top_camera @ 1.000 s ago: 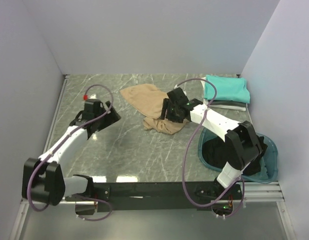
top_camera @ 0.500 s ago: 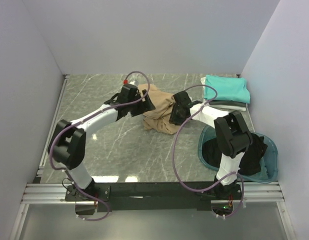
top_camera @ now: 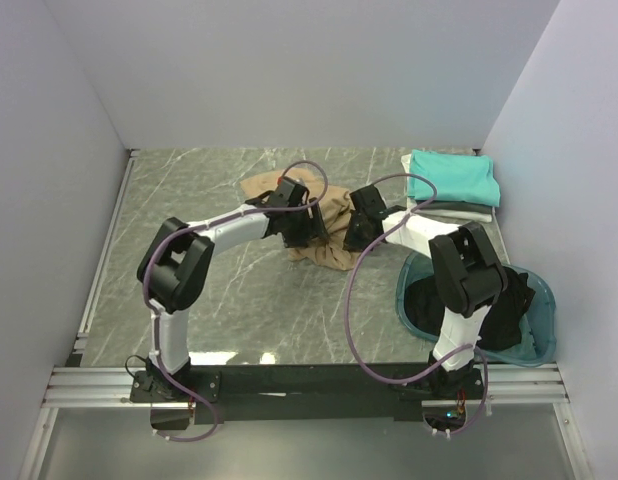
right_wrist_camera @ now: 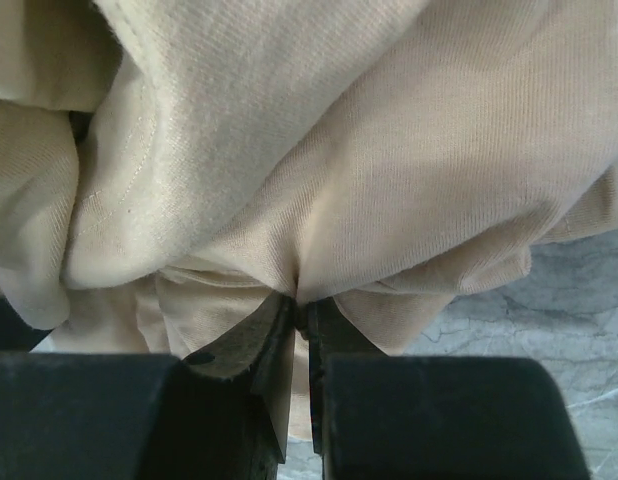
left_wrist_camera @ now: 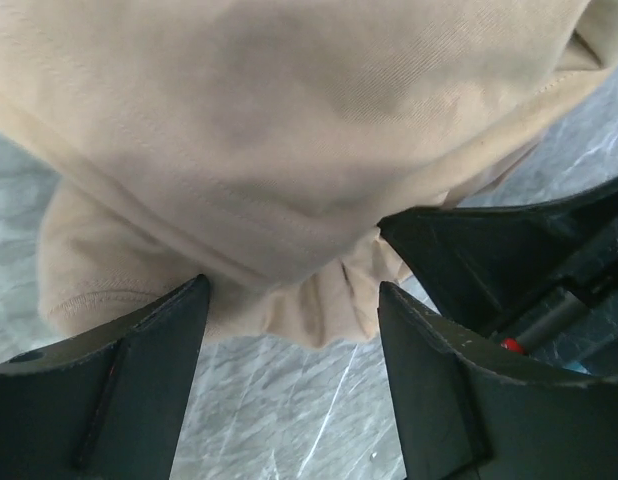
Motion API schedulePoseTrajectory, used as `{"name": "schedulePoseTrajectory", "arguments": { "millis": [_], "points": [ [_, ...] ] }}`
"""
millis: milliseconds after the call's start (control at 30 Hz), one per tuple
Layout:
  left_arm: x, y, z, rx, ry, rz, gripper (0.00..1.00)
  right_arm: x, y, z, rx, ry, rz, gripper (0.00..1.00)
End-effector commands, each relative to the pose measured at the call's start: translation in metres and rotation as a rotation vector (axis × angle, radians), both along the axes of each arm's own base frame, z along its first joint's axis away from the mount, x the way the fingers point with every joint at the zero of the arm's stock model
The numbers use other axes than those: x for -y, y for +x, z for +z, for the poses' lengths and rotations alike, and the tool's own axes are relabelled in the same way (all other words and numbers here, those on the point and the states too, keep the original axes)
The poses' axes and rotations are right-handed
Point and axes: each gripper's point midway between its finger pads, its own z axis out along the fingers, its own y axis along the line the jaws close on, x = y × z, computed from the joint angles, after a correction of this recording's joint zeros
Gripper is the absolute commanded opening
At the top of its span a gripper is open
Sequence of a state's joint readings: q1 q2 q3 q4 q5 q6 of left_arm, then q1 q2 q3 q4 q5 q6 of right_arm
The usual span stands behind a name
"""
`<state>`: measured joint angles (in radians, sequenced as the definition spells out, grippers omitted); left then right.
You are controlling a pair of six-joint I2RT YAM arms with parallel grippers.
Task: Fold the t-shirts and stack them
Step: Flatten the tshirt out
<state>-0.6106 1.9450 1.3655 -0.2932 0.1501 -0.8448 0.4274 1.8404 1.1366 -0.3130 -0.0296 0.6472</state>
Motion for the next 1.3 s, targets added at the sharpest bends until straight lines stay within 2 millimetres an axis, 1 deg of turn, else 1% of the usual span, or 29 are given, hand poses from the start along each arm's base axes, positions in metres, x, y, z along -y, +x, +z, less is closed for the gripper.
{"name": "schedulePoseTrajectory", "arguments": {
  "millis": [0, 67, 133, 167, 233, 267, 367, 433, 467, 500, 533, 567, 633, 667, 700, 767, 800, 833, 900, 933, 967, 1000, 1033, 1067, 1100, 1133, 1167, 1233, 1267],
  "points": [
    [0.012, 0.014, 0.008, 0.031, 0.003, 0.009, 0.74, 0.001, 0.0, 0.014, 0.028, 0.021, -0.007, 0.05],
    [0.015, 0.019, 0.005, 0.042, 0.005, 0.012, 0.72, 0.002, 0.0, 0.015, 0.029, 0.021, -0.008, 0.0],
    [0.017, 0.024, 0.006, 0.06, 0.002, 0.017, 0.65, 0.003, -0.001, 0.015, 0.028, 0.017, -0.007, 0.0],
    [0.018, 0.027, 0.007, 0.068, -0.001, 0.022, 0.55, 0.004, -0.002, 0.015, 0.028, 0.015, -0.008, 0.0],
    [0.017, 0.034, 0.01, 0.089, 0.009, 0.036, 0.42, 0.006, -0.003, 0.016, 0.03, 0.011, -0.01, 0.0],
    [0.017, 0.036, 0.01, 0.093, 0.014, 0.04, 0.26, 0.007, -0.002, 0.021, 0.042, 0.017, -0.013, 0.0],
    [0.007, 0.045, 0.017, 0.123, 0.057, 0.07, 0.01, 0.013, -0.001, 0.032, 0.065, 0.02, -0.025, 0.0],
    [0.0, 0.048, 0.028, 0.14, 0.063, 0.076, 0.0, 0.019, 0.001, 0.041, 0.082, 0.014, -0.037, 0.0],
    [-0.004, 0.05, 0.032, 0.146, 0.061, 0.083, 0.0, 0.025, 0.003, 0.052, 0.103, 0.014, -0.046, 0.0],
    [-0.014, 0.053, 0.033, 0.144, 0.063, 0.101, 0.0, 0.029, 0.005, 0.057, 0.116, 0.012, -0.055, 0.0],
    [-0.019, 0.054, 0.047, 0.165, 0.051, 0.11, 0.01, 0.032, 0.006, 0.064, 0.128, 0.014, -0.058, 0.0],
    [-0.025, 0.055, 0.052, 0.172, 0.048, 0.12, 0.0, 0.037, 0.008, 0.076, 0.155, 0.021, -0.068, 0.0],
    [-0.042, 0.056, 0.059, 0.178, 0.056, 0.139, 0.0, 0.049, 0.01, 0.087, 0.18, -0.007, -0.092, 0.0],
    [-0.048, 0.054, 0.074, 0.2, 0.047, 0.145, 0.0, 0.052, 0.012, 0.101, 0.212, -0.001, -0.098, 0.0],
    [-0.062, 0.058, 0.08, 0.222, 0.07, 0.17, 0.0, 0.059, 0.011, 0.106, 0.217, -0.014, -0.103, 0.0],
    [-0.078, 0.053, 0.099, 0.247, 0.073, 0.19, 0.0, 0.069, 0.014, 0.131, 0.264, -0.035, -0.121, 0.0],
    [-0.094, 0.054, 0.102, 0.252, 0.088, 0.214, 0.0, 0.074, 0.015, 0.139, 0.281, -0.051, -0.119, 0.0],
    [-0.104, 0.051, 0.122, 0.286, 0.074, 0.232, 0.0, 0.08, 0.016, 0.153, 0.315, -0.07, -0.134, 0.0],
    [-0.134, 0.048, 0.135, 0.306, 0.1, 0.284, 0.0, 0.089, 0.017, 0.179, 0.362, -0.094, -0.143, 0.0],
    [-0.146, 0.042, 0.159, 0.35, 0.081, 0.307, 0.0, 0.094, 0.016, 0.195, 0.4, -0.103, -0.155, 0.0],
    [-0.167, 0.04, 0.165, 0.353, 0.092, 0.342, 0.0, 0.098, 0.015, 0.211, 0.427, -0.112, -0.161, 0.0],
    [-0.179, 0.032, 0.185, 0.39, 0.077, 0.365, 0.0, 0.1, 0.013, 0.221, 0.449, -0.115, -0.165, 0.0],
    [-0.19, 0.027, 0.193, 0.401, 0.077, 0.382, 0.0, 0.105, 0.009, 0.239, 0.485, -0.117, -0.176, 0.0],
    [-0.207, 0.022, 0.196, 0.394, 0.09, 0.413, 0.0, 0.107, 0.006, 0.247, 0.5, -0.123, -0.178, 0.0],
    [-0.215, 0.015, 0.2, 0.396, 0.093, 0.421, 0.0, 0.11, 0.003, 0.254, 0.515, -0.126, -0.184, 0.0],
    [-0.223, 0.004, 0.214, 0.427, 0.086, 0.435, 0.0, 0.113, -0.003, 0.267, 0.546, -0.121, -0.193, 0.0],
    [-0.231, -0.005, 0.214, 0.415, 0.105, 0.441, 0.0, 0.116, -0.006, 0.271, 0.555, -0.127, -0.198, 0.0],
    [-0.236, -0.023, 0.219, 0.42, 0.096, 0.439, 0.0, 0.12, -0.014, 0.283, 0.588, -0.117, -0.209, 0.0],
    [-0.24, -0.028, 0.218, 0.408, 0.092, 0.442, 0.0, 0.12, -0.017, 0.282, 0.588, -0.113, -0.211, 0.0]
  ]
}}
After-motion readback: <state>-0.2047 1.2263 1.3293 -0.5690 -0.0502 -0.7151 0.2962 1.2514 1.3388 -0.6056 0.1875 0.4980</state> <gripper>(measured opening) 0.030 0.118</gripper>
